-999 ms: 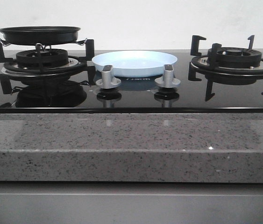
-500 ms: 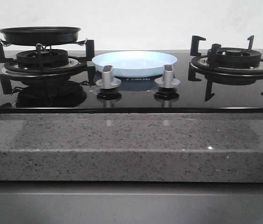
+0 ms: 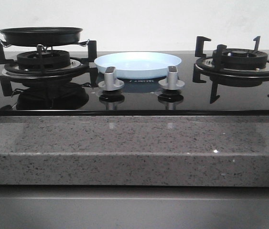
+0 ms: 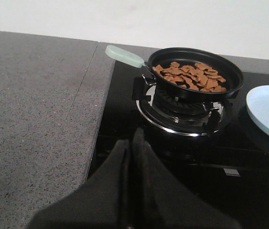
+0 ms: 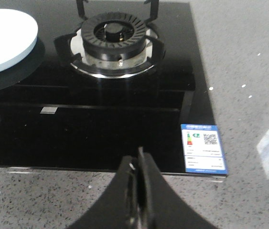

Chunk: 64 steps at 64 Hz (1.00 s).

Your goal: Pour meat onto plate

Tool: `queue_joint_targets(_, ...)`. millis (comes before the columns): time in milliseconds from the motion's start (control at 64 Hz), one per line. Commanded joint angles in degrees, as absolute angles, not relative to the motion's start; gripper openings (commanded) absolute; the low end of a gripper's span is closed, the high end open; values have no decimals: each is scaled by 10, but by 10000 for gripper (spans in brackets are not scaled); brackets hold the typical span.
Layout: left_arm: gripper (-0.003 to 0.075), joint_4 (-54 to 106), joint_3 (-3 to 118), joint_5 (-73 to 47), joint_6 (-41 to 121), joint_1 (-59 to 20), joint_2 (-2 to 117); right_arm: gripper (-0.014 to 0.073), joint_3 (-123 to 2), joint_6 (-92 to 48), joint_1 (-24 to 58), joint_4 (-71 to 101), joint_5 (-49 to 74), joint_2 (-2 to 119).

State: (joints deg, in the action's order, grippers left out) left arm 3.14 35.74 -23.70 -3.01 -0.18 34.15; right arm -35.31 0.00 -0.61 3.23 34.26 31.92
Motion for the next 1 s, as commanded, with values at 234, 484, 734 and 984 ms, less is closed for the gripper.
queue_joint_targets(234,444,34,376,-218,-30,-2,358,459,-397,-10,71,46,321,392)
queue_joint_targets(484,489,40,388,-243,0,-71,358,421,-498,-10,132,47,329,518)
queue_joint_targets(734,489,18,388,-243,0,-171,358,421,-636,-10,142,48,358,691)
queue_joint_targets(984,489,-3,388,-244,0,-191,358,421,-808,-27,130,75,459,855)
